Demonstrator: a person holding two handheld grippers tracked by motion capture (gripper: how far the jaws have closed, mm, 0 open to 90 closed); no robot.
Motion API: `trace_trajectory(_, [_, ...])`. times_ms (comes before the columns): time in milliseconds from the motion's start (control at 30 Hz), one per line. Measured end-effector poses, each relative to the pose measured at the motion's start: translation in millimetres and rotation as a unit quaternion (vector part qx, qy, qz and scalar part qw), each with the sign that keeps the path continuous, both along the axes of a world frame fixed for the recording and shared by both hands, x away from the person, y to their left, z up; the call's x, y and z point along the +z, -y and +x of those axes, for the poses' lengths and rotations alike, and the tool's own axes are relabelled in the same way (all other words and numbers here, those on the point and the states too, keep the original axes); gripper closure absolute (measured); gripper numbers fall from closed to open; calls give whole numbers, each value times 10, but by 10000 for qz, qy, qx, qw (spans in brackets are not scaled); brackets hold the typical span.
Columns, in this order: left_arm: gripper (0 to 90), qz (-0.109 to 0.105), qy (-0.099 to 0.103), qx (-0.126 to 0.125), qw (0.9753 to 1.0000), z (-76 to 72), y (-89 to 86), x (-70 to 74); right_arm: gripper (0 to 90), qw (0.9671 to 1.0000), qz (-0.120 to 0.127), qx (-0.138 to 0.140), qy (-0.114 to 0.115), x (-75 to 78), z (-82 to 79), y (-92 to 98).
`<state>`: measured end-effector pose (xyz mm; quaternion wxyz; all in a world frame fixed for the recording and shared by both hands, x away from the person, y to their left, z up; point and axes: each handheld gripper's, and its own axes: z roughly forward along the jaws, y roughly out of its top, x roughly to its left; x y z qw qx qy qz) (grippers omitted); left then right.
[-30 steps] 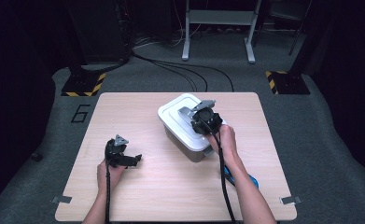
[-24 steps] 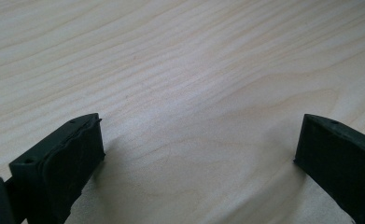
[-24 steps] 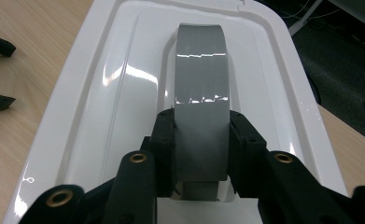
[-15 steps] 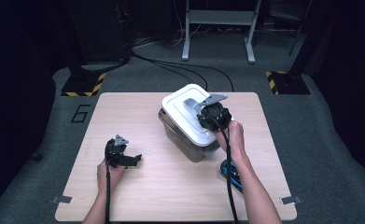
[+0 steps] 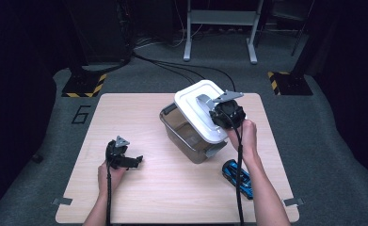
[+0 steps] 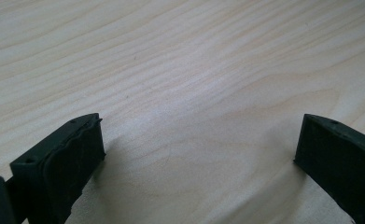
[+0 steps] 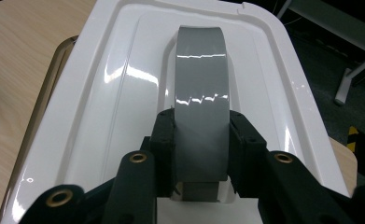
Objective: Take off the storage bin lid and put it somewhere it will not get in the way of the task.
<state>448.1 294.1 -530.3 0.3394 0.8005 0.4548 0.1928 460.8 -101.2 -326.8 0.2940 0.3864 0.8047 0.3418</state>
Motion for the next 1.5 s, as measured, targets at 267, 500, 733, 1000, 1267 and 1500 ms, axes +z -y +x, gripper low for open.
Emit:
trace_trajectory(267, [10,9,-7,-9,10000,2,-2,2,672,9998,65,-197,57,44,18,186])
trace_trajectory(500, [10,-14,0,13,10000,2,1,0,672,9992,87,-374,82,72,17,335])
trace_trajectory(733, [10,-12,-1,11,10000,2,1,0,672,9982,90,-572,151,97,36,497])
trace_trajectory(1000, [11,-10,-16,12,10000,1,1,1,672,9956,206,-883,226,73,43,705])
trace_trajectory(1267, [11,-13,-9,15,10000,2,2,0,672,9923,260,-1191,210,5,104,862])
trace_trajectory(1500, [10,-11,4,13,10000,3,2,0,672,9889,265,-1443,240,-48,171,971])
